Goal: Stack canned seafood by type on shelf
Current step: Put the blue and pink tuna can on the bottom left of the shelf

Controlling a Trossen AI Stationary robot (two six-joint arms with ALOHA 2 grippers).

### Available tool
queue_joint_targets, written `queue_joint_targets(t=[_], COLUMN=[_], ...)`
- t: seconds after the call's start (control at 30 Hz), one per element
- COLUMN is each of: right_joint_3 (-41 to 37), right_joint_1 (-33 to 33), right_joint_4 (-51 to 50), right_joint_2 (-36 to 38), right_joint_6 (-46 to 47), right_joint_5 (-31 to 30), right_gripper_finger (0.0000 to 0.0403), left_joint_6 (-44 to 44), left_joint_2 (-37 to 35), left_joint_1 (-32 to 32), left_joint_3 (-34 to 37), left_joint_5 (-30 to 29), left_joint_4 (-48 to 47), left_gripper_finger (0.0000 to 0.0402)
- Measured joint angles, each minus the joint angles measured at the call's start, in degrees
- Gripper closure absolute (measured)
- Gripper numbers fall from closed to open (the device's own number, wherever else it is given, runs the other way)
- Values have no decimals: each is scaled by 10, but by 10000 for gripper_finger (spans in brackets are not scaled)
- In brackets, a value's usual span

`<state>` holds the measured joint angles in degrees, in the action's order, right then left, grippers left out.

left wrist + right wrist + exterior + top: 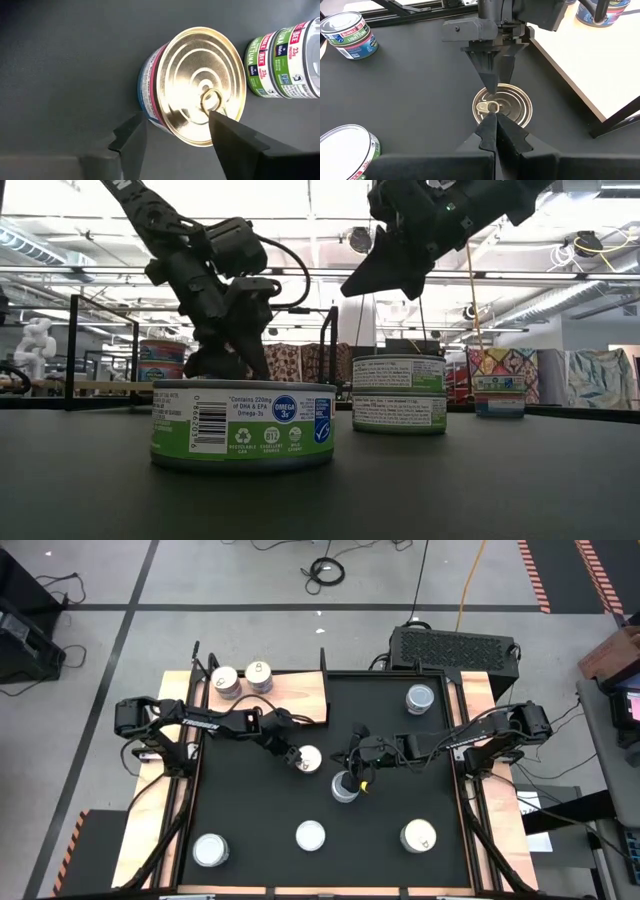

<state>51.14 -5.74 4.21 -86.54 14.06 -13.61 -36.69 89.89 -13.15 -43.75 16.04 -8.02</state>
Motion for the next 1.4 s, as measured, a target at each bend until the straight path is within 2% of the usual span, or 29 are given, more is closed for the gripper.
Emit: queue_joint_targets(t=[0.6, 0.97, 1.4], right_joint_3=[0, 0, 0], right_joint_1=[0, 0, 0], right_joint_4=[0, 0, -11], right_joint_2=[0, 0, 0], right_joint_6=[-2, -2, -5], right_joint_5=[1, 1, 2], right_gripper_finger=[403, 403, 403], left_joint_6=[46, 40, 46], left_joint_2=[0, 0, 0], left_joint_1=[0, 0, 0], left_joint_3=[0, -5, -87], left_joint_5=[-2, 40, 57], left_joint_4=[1, -12, -79], left_gripper_finger=[390, 400, 401])
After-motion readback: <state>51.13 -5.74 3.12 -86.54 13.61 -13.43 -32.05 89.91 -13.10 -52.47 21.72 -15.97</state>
